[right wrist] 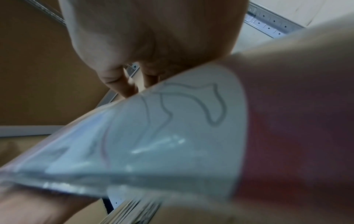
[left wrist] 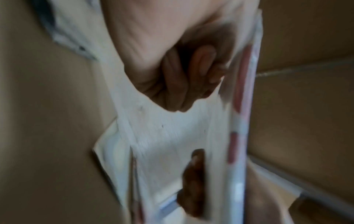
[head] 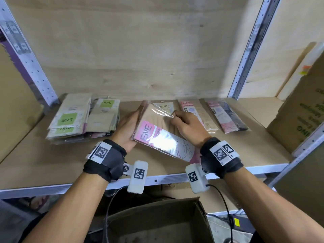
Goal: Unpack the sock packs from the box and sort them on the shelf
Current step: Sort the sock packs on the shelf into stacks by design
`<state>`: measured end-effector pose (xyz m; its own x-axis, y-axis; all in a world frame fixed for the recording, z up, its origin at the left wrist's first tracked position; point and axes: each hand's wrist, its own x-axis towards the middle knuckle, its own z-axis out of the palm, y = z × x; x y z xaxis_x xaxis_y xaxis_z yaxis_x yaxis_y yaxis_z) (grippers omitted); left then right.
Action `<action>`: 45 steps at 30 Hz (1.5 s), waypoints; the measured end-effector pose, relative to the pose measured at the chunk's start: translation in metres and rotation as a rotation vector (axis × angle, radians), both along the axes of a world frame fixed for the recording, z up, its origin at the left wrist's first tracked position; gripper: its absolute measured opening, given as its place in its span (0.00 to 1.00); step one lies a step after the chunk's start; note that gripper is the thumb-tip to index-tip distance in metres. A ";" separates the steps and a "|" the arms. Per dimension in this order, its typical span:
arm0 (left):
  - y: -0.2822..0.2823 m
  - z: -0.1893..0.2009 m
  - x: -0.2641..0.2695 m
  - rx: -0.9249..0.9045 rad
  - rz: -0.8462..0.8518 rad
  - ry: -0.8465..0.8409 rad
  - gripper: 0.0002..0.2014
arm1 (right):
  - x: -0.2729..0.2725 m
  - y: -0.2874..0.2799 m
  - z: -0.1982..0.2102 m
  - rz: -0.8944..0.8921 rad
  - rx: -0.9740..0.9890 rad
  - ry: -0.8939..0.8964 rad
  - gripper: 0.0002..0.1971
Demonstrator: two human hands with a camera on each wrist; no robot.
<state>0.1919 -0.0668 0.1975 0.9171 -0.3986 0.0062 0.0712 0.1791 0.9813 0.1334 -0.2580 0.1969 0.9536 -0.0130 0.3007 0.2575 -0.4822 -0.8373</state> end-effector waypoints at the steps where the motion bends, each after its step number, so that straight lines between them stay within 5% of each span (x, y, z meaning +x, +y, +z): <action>1: 0.000 0.000 0.001 0.042 0.040 -0.022 0.21 | 0.000 -0.002 0.000 -0.008 -0.024 -0.009 0.14; 8: 0.003 -0.003 0.007 0.126 0.207 -0.046 0.26 | 0.001 -0.009 0.000 -0.067 -0.118 -0.030 0.14; 15: 0.000 0.004 0.002 -0.250 0.068 0.129 0.15 | 0.004 0.002 -0.004 0.014 0.038 0.036 0.14; 19: 0.000 0.009 0.001 -0.310 0.064 0.181 0.13 | 0.005 0.008 -0.005 0.048 0.166 0.070 0.16; 21: 0.002 0.007 0.005 -0.271 0.128 0.186 0.17 | 0.007 0.006 -0.005 0.030 0.168 0.081 0.16; 25: 0.014 0.002 0.013 -0.170 0.143 0.194 0.41 | 0.007 0.000 -0.003 -0.008 0.141 0.127 0.14; 29: 0.017 -0.002 0.016 -0.135 0.186 0.168 0.40 | 0.006 -0.003 0.004 -0.093 0.326 0.139 0.08; 35: -0.008 -0.019 -0.002 0.321 0.060 -0.035 0.33 | 0.009 -0.001 0.008 -0.155 0.526 0.185 0.08; 38: -0.020 -0.024 -0.005 0.416 0.234 -0.131 0.36 | 0.012 0.005 0.001 -0.174 0.601 0.197 0.10; 40: -0.026 -0.025 -0.004 0.424 0.332 -0.201 0.28 | 0.015 0.007 -0.003 -0.222 0.512 0.204 0.15; 45: -0.031 -0.026 0.003 0.594 0.501 -0.391 0.31 | 0.007 0.021 -0.016 -0.316 -0.101 0.170 0.32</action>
